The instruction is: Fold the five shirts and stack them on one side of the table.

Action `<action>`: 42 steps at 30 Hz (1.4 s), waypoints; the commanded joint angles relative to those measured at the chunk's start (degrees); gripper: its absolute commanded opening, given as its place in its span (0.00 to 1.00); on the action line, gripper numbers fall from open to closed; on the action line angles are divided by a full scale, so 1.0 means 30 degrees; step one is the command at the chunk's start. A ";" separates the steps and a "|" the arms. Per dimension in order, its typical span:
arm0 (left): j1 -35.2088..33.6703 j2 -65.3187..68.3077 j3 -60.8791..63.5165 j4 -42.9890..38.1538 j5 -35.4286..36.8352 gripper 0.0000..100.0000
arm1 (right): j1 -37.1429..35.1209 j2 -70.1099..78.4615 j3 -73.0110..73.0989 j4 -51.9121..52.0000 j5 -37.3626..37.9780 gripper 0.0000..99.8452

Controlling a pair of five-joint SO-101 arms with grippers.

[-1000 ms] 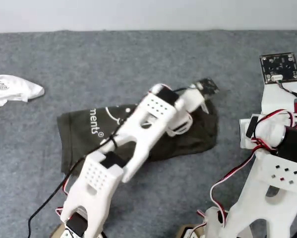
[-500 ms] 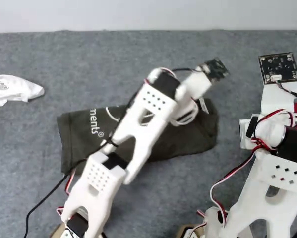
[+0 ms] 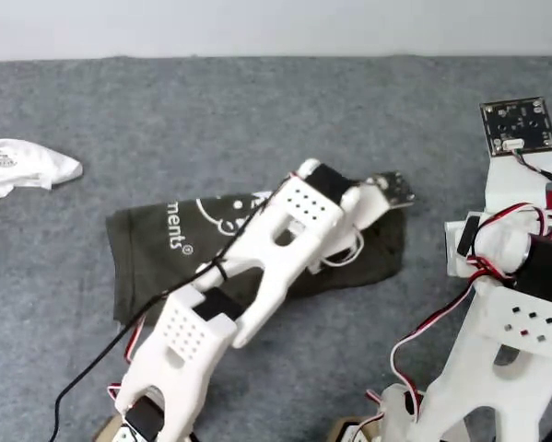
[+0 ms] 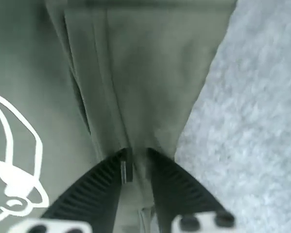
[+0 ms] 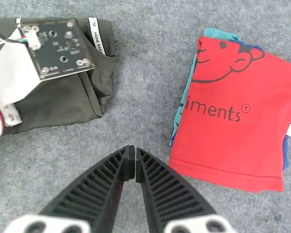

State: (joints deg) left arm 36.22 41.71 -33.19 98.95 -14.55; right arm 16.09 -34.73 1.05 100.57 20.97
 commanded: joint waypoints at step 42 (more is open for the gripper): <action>-1.5912 -1.4652 1.1179 -0.0205 0.2784 0.23 | 0.0249 -0.0278 -0.0088 0.0718 0.0117 0.01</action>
State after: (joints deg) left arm -4.57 1.54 -0.57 98.95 -5.14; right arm 16.09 -34.73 1.05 100.57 20.97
